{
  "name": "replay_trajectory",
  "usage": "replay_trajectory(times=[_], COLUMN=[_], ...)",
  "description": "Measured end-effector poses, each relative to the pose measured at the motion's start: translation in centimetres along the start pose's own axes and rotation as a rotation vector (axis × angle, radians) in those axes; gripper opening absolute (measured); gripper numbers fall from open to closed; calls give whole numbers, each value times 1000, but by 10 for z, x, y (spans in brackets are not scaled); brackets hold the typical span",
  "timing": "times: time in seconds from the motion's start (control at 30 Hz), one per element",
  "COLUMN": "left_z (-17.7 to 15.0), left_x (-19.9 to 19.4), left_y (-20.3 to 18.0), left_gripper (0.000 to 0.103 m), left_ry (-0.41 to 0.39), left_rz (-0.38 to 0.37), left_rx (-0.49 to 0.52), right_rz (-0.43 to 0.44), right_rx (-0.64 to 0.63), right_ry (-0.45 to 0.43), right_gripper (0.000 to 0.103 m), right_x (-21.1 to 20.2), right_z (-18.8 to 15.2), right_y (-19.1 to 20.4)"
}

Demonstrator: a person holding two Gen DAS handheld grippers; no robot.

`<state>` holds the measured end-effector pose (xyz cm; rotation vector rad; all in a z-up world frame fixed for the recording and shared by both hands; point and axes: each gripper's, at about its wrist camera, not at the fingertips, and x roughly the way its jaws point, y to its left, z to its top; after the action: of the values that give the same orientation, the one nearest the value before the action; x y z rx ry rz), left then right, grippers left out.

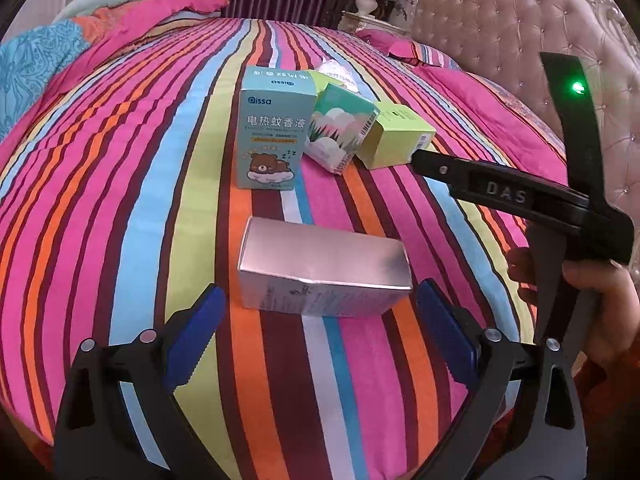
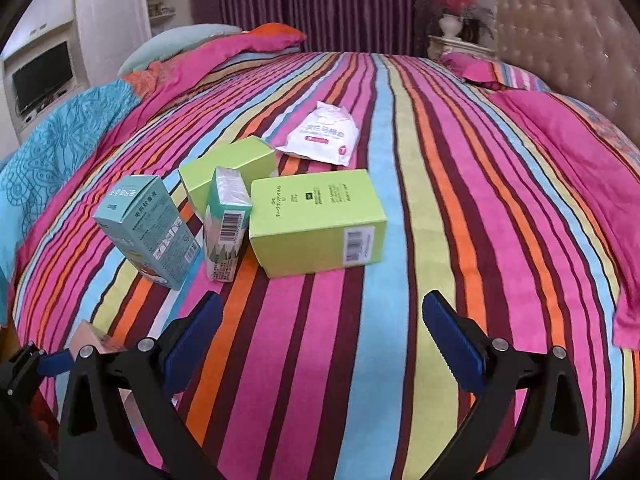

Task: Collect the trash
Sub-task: 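Grasp the silver box with the left tool while the right tool grasps the green DHC box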

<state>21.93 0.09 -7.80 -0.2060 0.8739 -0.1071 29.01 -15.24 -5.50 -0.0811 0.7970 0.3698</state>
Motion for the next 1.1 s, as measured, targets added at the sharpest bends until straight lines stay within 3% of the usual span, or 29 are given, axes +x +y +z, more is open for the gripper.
replay_trajectory(times=[0.27,0.83,0.97,1.1], left_z=[8,25,28,28], left_x=[15,41,45,44], left_y=[1,6,4,6], left_gripper=[94,94,94,85], left_ry=[-1,48,58,51], left_rz=[-12,-12,11,-3], left_rx=[1,-18,-17,-24], right_rz=[-25,45,38,-11], right_rx=[-96,6,22,-7], right_ry=[2,38,48,52], right_gripper=[95,95,86,85], right_x=[22,52,54,52], right_z=[13,34,36,34], right_y=[2,-11,-11,-8])
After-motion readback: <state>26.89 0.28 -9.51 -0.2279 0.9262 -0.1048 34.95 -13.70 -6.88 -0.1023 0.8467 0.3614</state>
